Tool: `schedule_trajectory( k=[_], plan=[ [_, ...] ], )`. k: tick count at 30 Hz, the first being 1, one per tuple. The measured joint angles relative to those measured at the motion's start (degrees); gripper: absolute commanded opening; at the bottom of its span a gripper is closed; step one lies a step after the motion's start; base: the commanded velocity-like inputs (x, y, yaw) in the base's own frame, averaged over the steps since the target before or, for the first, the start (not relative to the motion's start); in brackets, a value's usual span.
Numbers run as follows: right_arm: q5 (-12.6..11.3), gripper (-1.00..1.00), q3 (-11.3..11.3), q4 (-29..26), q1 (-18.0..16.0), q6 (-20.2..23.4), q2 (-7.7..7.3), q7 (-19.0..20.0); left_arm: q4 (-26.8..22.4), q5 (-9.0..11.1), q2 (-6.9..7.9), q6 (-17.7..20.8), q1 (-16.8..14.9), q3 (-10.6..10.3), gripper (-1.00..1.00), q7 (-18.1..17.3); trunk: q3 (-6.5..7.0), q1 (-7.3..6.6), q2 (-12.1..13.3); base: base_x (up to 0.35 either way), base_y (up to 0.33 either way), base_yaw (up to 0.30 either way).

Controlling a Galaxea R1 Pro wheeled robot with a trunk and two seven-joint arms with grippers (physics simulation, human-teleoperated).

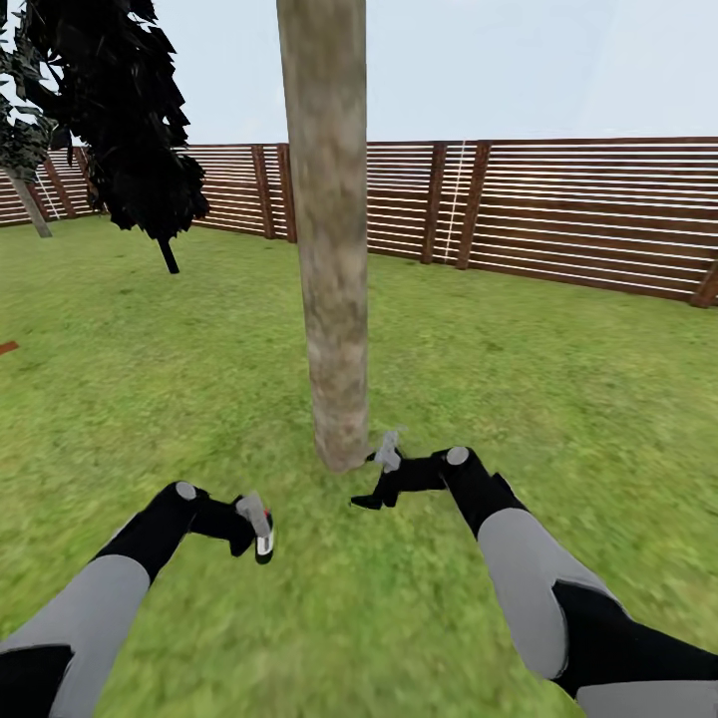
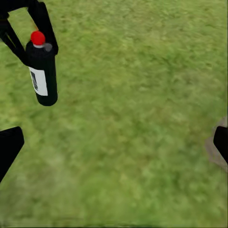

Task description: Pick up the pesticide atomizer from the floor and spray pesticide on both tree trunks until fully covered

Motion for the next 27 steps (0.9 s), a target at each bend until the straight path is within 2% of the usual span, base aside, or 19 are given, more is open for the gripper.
schedule_trajectory(
  k=[2,4,7,8,10,13,18,23,25,27],
  plan=[
    [-0.05,1.0,3.76,0.05,-0.06,-0.04,0.0,1.45,0.0,-1.68,0.0,-0.1,-0.12,-1.68,-1.0,-2.67,0.0,0.0,0.0,0.0,0.0,0.0],
    [-0.07,1.0,4.94,0.02,-0.07,-0.05,0.0,1.86,0.0,-2.18,0.09,-0.27,-0.16,-2.5,-1.0,-3.72,0.0,0.0,0.0,0.0,0.0,0.0],
    [-0.07,1.0,5.42,0.0,-0.08,-0.07,0.0,2.04,0.04,-2.47,0.38,-0.84,-0.14,-2.87,-1.0,-4.11,0.0,0.0,0.0,0.0,0.0,0.0],
    [-0.08,-1.0,5.46,-0.1,-0.08,-0.09,0.0,2.08,0.06,-2.54,0.61,-1.88,-0.14,-2.91,-1.0,-4.13,0.0,0.0,0.0,0.0,0.0,0.0],
    [-0.08,-1.0,5.59,-0.17,-0.08,-0.15,0.0,2.17,0.08,-2.61,1.69,-4.85,-0.14,-2.9,-1.0,-4.15,0.0,0.0,0.0,0.0,0.0,0.0],
    [-0.03,-1.0,5.65,-0.09,-0.08,-0.15,0.0,2.2,0.08,-2.63,1.25,-6.24,-0.13,-2.99,-1.0,-4.15,0.0,0.0,0.0,0.0,0.0,0.0],
    [-0.07,-1.0,9.32,0.25,-0.1,-0.14,0.0,2.29,0.08,-3.27,0.51,-6.93,-0.13,-2.95,-1.0,-4.09,0.0,0.0,0.0,0.0,0.0,0.0],
    [-0.15,-1.0,10.06,0.74,-0.12,-0.13,0.0,2.3,0.03,-3.22,-1.02,-7.04,-0.13,-4.57,-1.0,-4.0,0.0,0.0,0.0,0.0,0.0,0.0],
    [-0.13,-1.0,10.08,1.17,-0.15,-0.11,0.0,2.3,0.06,-3.39,-2.55,-7.01,-0.11,-5.45,-1.0,-3.65,0.0,0.0,0.0,0.0,0.0,0.0],
    [-0.1,-1.0,10.08,1.29,-0.15,-0.15,0.0,2.3,0.07,-3.47,-3.99,-6.94,-0.12,-7.61,-1.0,-3.45,0.0,0.0,0.0,0.0,0.0,0.0]
  ],
)
